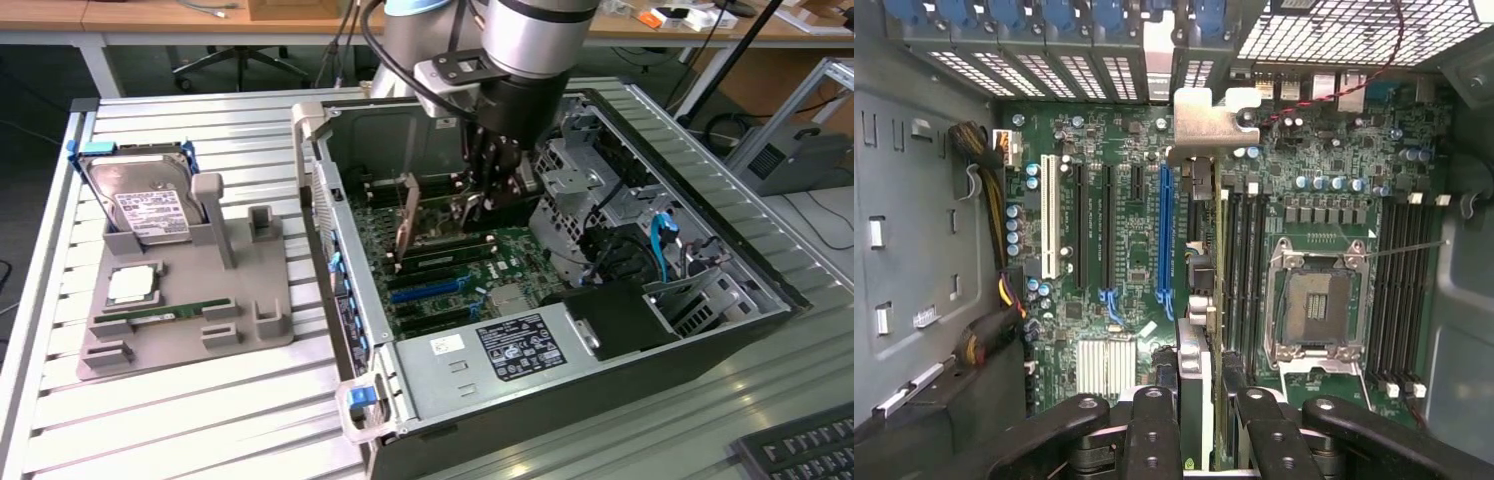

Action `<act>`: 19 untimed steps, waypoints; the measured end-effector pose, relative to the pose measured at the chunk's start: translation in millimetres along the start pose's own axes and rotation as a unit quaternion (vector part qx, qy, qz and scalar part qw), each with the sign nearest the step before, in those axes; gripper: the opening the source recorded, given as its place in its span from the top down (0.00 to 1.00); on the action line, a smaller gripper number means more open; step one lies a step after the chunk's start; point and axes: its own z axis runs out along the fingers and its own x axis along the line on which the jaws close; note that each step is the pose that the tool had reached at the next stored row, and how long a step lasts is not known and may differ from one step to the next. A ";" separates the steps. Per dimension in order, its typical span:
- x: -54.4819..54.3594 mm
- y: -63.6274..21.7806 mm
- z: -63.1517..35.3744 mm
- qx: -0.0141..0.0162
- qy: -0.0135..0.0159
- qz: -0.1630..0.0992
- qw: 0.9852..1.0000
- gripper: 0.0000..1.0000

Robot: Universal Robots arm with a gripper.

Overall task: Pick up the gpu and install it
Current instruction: 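Insert the gpu into the slot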

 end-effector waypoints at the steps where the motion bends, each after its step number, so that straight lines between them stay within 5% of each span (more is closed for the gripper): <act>1: 0.2 0.3 0.4 0.000 0.000 0.000 1.000 0.73; 19: 1.9 3.9 10.1 0.000 0.000 0.000 1.000 0.73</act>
